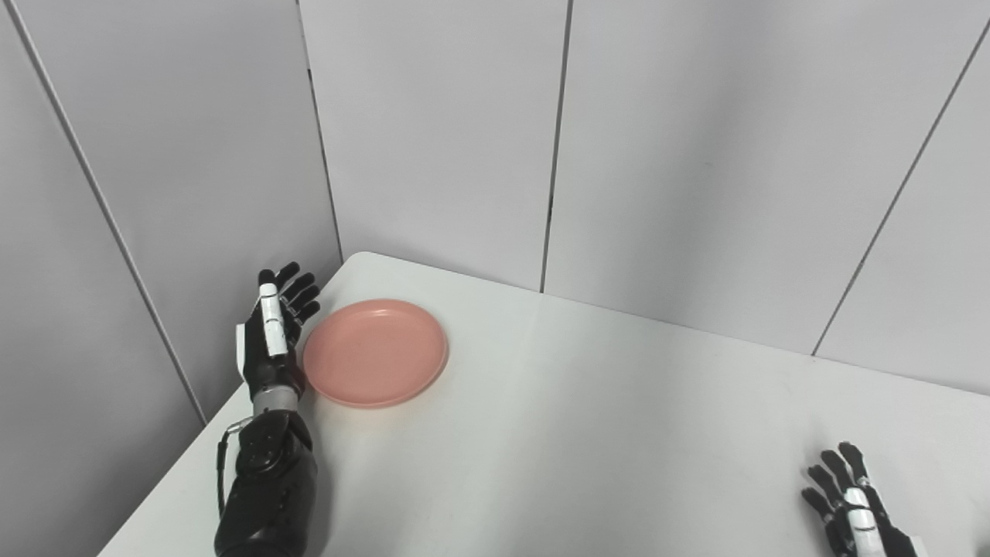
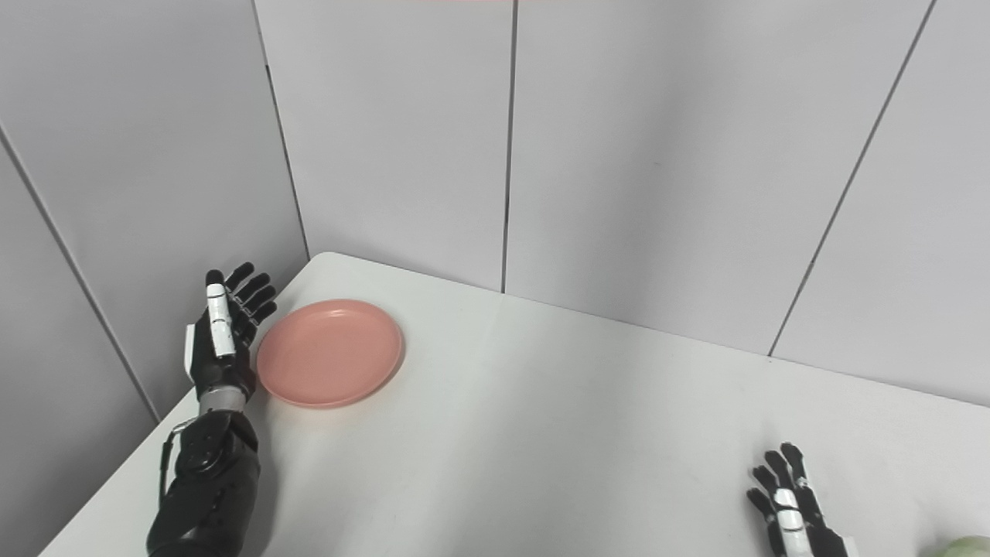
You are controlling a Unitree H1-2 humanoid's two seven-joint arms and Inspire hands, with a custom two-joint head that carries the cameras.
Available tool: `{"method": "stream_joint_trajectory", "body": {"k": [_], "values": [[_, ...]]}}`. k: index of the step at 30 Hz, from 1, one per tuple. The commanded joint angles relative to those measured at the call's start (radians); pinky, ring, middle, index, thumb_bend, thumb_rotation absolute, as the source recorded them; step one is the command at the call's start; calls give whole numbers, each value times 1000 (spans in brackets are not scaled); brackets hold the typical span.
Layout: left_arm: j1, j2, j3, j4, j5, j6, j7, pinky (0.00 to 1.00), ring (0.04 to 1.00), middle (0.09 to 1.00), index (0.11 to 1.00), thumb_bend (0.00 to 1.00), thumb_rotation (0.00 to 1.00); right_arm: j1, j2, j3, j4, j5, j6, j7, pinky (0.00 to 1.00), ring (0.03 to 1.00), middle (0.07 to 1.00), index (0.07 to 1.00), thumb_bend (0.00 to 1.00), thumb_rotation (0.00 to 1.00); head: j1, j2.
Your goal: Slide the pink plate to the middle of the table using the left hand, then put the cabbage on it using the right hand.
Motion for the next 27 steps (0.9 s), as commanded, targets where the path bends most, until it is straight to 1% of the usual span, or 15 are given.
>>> {"method": "stream_joint_trajectory", "body": {"k": [1, 3, 5, 6, 13, 15, 18, 22, 27], "values": [[-39, 39, -10, -9, 10, -23, -6, 782, 773, 761, 749, 711, 966, -4, -13, -12, 2, -6, -14, -9, 937, 941, 955, 978, 713, 859, 2, 4], [-38, 42, -16, -8, 5, -9, -17, 795, 788, 771, 757, 730, 961, -4, -16, -13, 1, -8, -10, -10, 943, 950, 965, 986, 708, 869, 3, 7], [-36, 43, -25, -9, 3, 0, -22, 819, 805, 780, 767, 728, 960, -4, -16, -13, -1, -7, -9, -9, 955, 951, 967, 989, 720, 870, 4, 9], [-35, 44, -29, -10, 3, 3, -22, 832, 812, 783, 772, 724, 965, -3, -16, -14, -1, -6, -10, -8, 952, 950, 968, 989, 710, 868, 4, 9], [-31, 43, -50, -16, 17, 15, -2, 894, 842, 792, 782, 719, 973, -2, -15, -15, -6, -7, -9, -12, 956, 954, 971, 993, 703, 863, 5, 12], [-30, 44, -52, -19, 18, 20, 1, 922, 855, 799, 783, 726, 979, -2, -16, -15, -5, -9, -6, -13, 963, 956, 971, 990, 728, 856, 5, 12], [-27, 45, -57, -25, 26, 28, 3, 958, 879, 808, 792, 721, 993, -3, -20, -13, -1, -11, -13, -7, 980, 965, 978, 999, 724, 872, 5, 12], [-24, 42, -63, -38, 29, 54, 0, 960, 895, 824, 808, 723, 989, -2, -21, -14, -7, -13, -5, -10, 984, 965, 976, 1000, 740, 873, 7, 15], [-18, 38, -72, -55, 37, 95, -1, 972, 908, 839, 814, 739, 984, -2, -20, -16, -10, -2, -7, -6, 989, 970, 982, 1000, 719, 863, 8, 17]]}}
